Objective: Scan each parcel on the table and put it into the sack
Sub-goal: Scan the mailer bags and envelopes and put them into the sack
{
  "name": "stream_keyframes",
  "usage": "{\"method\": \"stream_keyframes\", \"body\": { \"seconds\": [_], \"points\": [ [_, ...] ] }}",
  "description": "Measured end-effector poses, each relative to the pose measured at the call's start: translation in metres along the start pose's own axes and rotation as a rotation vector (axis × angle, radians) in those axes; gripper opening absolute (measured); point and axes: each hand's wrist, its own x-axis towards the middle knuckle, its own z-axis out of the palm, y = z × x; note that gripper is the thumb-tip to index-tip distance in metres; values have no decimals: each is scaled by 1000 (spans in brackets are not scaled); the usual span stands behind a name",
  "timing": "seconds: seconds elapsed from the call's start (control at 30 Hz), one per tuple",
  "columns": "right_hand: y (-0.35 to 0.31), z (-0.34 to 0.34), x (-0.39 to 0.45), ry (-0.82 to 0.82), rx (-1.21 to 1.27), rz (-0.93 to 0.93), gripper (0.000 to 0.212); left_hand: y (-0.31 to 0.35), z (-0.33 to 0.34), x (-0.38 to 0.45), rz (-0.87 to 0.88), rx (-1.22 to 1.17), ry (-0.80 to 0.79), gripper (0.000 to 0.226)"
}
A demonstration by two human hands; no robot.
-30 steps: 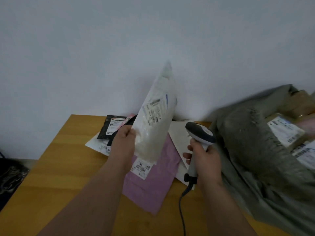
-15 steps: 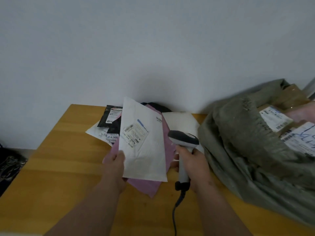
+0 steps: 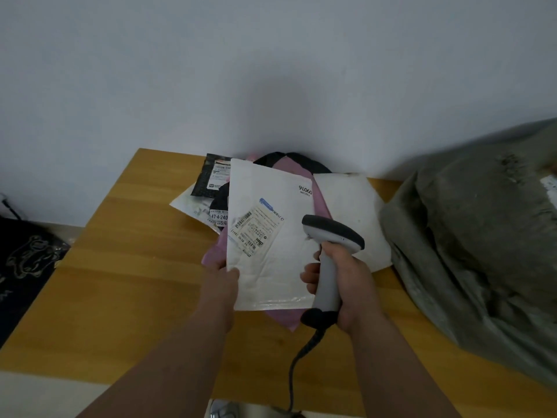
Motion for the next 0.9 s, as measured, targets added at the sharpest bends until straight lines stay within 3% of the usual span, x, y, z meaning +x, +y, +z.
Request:
{"method": "stream_keyframes", "body": {
  "seconds": [0.4,0.63,0.9],
  "points": [
    [-2,1,-6,-53,-92,0,26,0,-1,2,-53,67,29,19],
    [-2,-3,-8,-65,-328,-224,12,7,-4,2,93,122,60,36],
    [-8,-5,-11,-145,-595,-431,8,14,-7,0,137,155,86,27]
  ]
}}
